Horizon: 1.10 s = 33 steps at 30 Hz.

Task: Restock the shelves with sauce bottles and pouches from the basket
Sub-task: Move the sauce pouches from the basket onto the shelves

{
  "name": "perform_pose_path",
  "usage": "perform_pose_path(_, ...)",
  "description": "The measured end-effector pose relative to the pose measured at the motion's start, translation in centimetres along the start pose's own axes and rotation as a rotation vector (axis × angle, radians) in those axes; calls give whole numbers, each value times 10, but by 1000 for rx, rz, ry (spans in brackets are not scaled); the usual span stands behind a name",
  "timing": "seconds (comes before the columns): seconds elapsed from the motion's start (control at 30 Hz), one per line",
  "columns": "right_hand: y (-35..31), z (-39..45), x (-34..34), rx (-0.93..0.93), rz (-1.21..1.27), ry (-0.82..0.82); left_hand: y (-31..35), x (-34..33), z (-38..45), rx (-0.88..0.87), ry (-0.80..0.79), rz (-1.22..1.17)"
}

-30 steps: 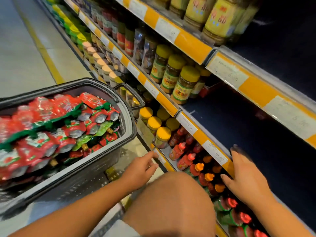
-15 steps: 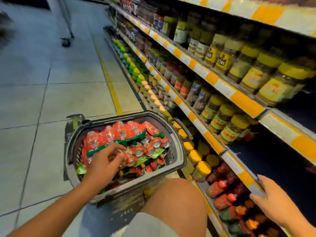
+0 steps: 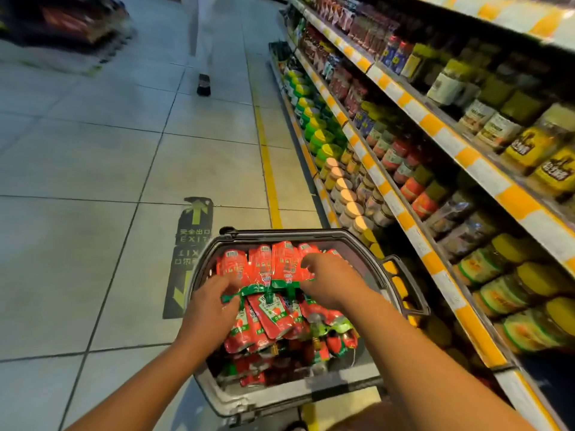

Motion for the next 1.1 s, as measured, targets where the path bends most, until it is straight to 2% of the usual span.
perform_pose_path(0.13,-10,10,-45,-48,116,88,-8,-12,0,11,-22,19)
perform_pose_path(0.3,43,26,-64,-162,146,240,-3,-41,11,-146,-33,175)
perform_pose_path(0.4,63,33,-71,-254,187,145,8,-63,28,-231,-102,267)
perform_pose_path(0.5,67,38,-87,-279,202,41,18,-92,50,-264,-299,410)
perform_pose_path(0.57,68,47,-88,-272,206,72,20,-105,61,-250,-352,554)
perform_pose_path(0.67,68,58,-84,-301,334,131,19,-117,69,-237,-331,645)
perform_pose_path(0.8,66,66,-82,-345,463,171,20,-122,73,-306,-249,609)
perform_pose_path(0.93,62,67,-78,-383,371,267,19,-119,73,-339,-221,517)
perform_pose_path(1.1,62,68,-78,-394,311,254,27,-113,73,-351,-118,293)
Point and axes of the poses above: each hand's wrist, its own z-axis towards the middle knuckle, its own x-axis out of the back of the hand, y = z × x, the point moved 1 cm from there along z, towards the middle knuckle, and after that the axes turned 7 degrees about -x, right-handed, at the moved point
